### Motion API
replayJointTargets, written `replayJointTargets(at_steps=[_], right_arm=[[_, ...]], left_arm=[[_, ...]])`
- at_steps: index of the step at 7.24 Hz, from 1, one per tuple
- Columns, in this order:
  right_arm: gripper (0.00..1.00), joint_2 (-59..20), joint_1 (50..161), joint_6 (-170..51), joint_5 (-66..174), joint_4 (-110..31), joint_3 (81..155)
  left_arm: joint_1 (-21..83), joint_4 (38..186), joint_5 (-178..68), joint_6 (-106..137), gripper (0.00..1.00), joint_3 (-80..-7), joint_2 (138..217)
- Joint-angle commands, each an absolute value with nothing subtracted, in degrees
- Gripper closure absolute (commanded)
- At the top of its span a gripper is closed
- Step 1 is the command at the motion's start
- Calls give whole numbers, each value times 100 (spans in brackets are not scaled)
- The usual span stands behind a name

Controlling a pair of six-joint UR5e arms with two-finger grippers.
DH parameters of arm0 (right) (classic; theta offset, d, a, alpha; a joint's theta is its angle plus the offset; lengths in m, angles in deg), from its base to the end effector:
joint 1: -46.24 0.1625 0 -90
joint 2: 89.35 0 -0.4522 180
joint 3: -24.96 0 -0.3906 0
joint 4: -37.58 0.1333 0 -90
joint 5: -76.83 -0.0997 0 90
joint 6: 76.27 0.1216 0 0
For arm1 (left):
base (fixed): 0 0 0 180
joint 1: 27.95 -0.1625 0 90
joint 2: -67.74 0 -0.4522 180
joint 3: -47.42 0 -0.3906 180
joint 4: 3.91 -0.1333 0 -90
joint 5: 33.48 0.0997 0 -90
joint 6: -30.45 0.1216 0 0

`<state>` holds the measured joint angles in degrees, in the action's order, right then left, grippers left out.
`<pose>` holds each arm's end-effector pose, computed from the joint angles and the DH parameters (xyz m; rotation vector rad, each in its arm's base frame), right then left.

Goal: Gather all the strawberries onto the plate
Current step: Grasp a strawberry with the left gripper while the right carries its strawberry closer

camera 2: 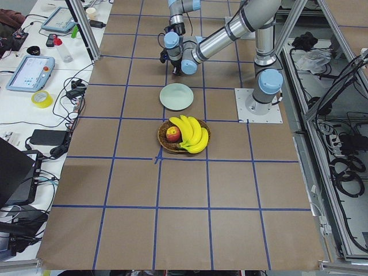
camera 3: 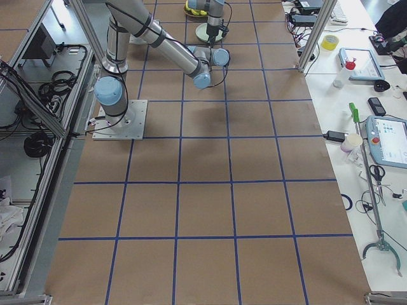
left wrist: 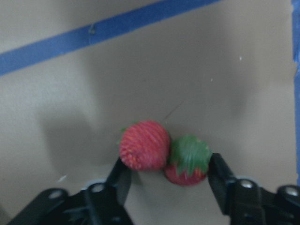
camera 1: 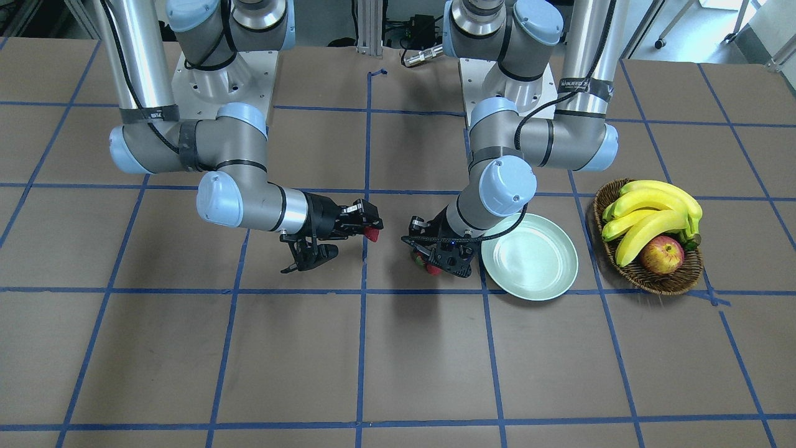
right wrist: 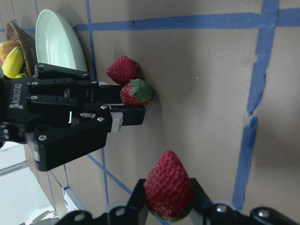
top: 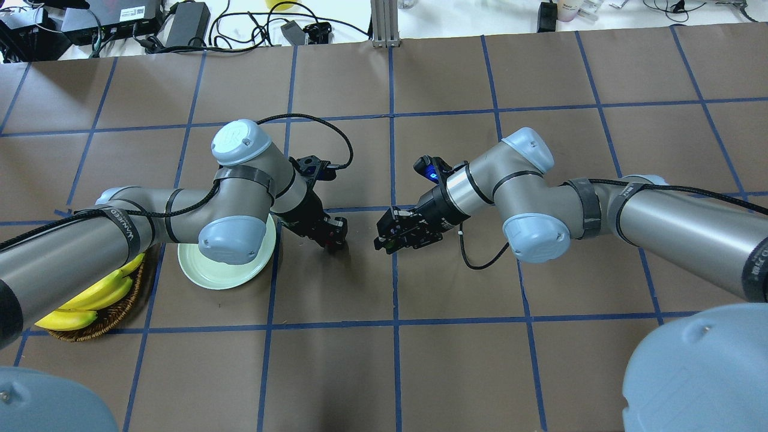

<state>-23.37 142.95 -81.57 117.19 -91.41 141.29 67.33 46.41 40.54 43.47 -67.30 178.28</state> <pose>0.2846 -0.4856 0.1780 -0.1335 2.2658 0.2384 -0.2141 -0.5039 0.1825 -0.4347 -2.8216 -0.1118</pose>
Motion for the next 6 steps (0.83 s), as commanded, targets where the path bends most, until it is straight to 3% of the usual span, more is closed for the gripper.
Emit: replayJointTargets(at_steps=[1,4,6], right_arm=[[0,-2396,14423,-8137,11691,-9214,14080],[0,-2352,14406,-8154,11822,-9223,14054],[0,-1819,14292,-8102,14128,-9188,14045]], left_arm=[[6715,4915,4087,4319,100,-6588,17726],[6488,5617,4375,4258,100,-6474,17331],[5840,6566,4552,4345,100,-5791,17075]])
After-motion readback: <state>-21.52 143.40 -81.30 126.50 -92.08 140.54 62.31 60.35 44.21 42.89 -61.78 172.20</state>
